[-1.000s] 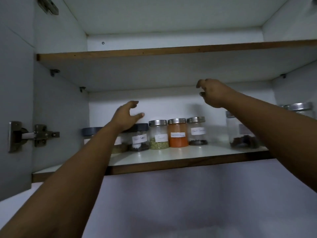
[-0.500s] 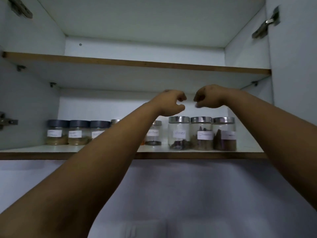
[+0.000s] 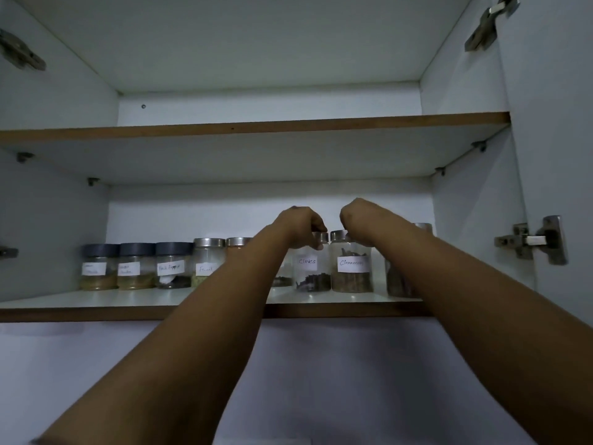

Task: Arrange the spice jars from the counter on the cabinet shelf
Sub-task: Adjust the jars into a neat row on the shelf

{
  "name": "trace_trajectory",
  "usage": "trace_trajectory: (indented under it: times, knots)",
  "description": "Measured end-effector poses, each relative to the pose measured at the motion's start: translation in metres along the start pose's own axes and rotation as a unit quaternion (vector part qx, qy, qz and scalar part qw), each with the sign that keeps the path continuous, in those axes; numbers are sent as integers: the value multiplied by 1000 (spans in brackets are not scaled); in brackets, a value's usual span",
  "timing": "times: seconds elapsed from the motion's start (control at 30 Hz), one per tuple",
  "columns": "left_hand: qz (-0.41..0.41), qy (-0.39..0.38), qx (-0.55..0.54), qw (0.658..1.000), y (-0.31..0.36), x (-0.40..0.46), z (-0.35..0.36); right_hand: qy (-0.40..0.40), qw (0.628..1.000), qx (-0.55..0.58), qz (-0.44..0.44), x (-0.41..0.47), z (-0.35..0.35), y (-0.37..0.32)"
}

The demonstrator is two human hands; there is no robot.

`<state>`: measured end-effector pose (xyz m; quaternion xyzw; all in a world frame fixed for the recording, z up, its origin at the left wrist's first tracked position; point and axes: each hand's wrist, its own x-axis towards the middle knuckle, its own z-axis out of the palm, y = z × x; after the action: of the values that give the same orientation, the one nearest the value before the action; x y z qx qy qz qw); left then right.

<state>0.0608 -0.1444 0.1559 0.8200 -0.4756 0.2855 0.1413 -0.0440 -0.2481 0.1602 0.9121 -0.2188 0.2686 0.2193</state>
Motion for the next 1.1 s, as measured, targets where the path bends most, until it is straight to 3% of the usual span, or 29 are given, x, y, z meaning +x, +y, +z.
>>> trace_trajectory:
  times: [0.43,0.83,0.93,1.03,1.1]
  knots:
    - [-14,16,18,1000,-38,68,60,-82,993,43,73,101,58,-10]
    - [8,64,-47,997,-48,67,81,-87,987,84,108,94,65,-19]
    - [-2,79,-91,993,-51,62,80,-7,983,155,102,84,59,-17]
    - [-5,166,-24,986,-43,54,70,97,961,244,91,63,23,-2]
    - [-10,202,-10,979,-24,40,55,134,958,238,84,44,-2,11]
